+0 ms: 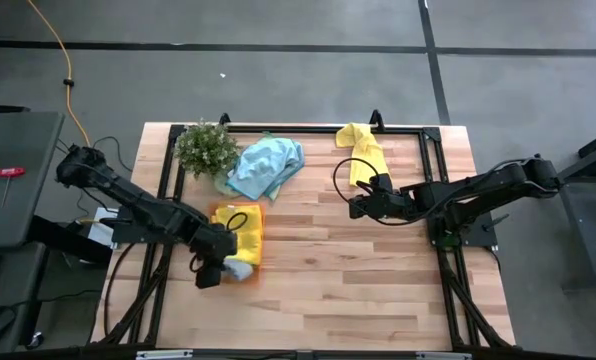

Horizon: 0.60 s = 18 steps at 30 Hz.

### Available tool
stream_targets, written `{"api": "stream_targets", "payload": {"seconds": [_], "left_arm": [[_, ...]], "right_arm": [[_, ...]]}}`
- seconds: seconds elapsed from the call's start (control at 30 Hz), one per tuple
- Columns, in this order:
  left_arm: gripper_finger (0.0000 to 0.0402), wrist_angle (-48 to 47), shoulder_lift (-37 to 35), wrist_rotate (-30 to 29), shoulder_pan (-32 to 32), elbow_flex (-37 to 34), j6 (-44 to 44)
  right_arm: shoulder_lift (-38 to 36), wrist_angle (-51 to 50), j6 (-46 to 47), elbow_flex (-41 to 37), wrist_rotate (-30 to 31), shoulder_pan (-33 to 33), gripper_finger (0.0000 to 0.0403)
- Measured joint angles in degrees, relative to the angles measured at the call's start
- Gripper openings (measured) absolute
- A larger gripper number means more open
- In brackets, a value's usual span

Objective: Fold microfiber towels
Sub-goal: Put the gray folded microfiber towel into the orange bin

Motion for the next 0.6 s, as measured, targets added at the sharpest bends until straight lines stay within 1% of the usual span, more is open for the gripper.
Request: {"api": "stream_targets", "payload": {"seconds": [0.17, 0.23, 0.4, 0.5, 0.6], "left_arm": [[0.0000, -1.1, 2.6, -0.3, 4.6, -0.2, 3.8], [0.0000, -2.6, 3.3, -2.2, 5.9, -0.2, 4.6], [0.0000, -6.4, 3.9, -9.9, 7.5, -0.1, 5.3], [0.0000, -8.7, 3.5, -11.7, 8.1, -0.1, 5.7], [0.0000, -11.7, 3.1, -11.4, 8.2, 2.1, 7.8]], "right_arm": [[0.0, 0.0, 0.1, 0.0, 0.0, 0.0, 0.0229], [0.0, 0.1, 0.2, 0.0, 0.0, 0.0, 0.0229], [0.0, 0.1, 0.3, 0.0, -0.4, 0.0, 0.0229], [0.0, 0.0, 0.3, 0.0, -0.5, 0.0, 0.0229], [0.0, 0.0, 0.3, 0.0, -0.5, 0.0, 0.0229]]}}
